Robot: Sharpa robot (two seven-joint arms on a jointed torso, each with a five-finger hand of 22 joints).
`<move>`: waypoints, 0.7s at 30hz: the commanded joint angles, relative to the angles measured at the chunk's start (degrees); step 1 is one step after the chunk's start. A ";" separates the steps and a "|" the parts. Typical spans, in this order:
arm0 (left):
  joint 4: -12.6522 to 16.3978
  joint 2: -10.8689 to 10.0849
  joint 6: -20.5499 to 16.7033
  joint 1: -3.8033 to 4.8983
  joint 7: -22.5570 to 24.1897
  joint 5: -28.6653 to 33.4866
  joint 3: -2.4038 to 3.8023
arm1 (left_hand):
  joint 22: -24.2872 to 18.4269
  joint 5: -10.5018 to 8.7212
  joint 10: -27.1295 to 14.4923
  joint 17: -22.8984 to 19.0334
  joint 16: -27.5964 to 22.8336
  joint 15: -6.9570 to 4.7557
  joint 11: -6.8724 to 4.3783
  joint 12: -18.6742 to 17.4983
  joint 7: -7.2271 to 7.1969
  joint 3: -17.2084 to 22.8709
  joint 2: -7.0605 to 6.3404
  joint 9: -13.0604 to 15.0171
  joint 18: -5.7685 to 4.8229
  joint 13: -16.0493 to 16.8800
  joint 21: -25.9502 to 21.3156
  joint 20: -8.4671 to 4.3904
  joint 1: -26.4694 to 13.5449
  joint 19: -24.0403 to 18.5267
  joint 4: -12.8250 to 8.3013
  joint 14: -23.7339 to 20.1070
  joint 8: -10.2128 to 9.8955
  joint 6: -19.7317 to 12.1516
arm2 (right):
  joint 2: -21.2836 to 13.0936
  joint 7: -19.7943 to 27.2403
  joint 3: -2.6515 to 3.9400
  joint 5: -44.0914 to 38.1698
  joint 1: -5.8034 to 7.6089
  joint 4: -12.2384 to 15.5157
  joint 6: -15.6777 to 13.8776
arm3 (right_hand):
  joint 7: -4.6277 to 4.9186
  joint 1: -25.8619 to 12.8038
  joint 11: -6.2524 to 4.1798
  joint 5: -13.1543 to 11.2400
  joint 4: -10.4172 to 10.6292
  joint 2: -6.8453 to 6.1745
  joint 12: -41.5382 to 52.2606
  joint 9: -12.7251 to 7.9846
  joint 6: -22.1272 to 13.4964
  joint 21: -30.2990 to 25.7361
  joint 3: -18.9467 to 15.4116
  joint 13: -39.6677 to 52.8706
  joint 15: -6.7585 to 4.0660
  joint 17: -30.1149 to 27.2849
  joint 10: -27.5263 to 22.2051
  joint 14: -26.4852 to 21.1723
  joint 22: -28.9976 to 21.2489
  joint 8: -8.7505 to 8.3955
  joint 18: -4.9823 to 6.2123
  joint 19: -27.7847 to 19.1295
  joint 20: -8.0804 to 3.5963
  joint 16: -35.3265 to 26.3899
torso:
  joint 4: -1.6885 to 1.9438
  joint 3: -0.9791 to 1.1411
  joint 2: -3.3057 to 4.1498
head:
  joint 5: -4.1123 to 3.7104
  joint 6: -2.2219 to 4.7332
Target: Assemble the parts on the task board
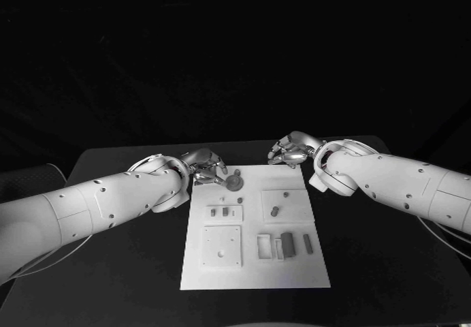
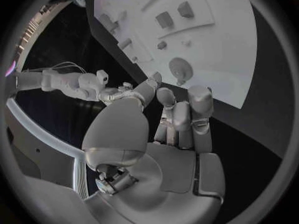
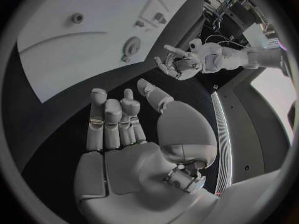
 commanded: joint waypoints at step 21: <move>-4.93 6.78 6.10 0.34 10.53 -26.04 -1.99 | 0.94 1.76 -1.08 4.41 -0.43 -1.63 -1.70 4.22 -1.75 -0.04 0.02 -1.23 7.55 4.17 1.34 -0.66 -0.22 0.96 -0.13 4.19 -1.56 0.51 | 0.16 0.72 0.03 0.19 -0.02 -0.35 -0.15 | 0.39 -0.62 0.39 0.27 0.37 -0.10 0.17 -0.03 -0.27 -0.24 0.21 0.06 -0.19 -0.09 -0.20 0.24 0.57 -0.25 0.91 0.50 0.00 0.23 | -0.01 -0.07 0.03 | -0.67 -0.64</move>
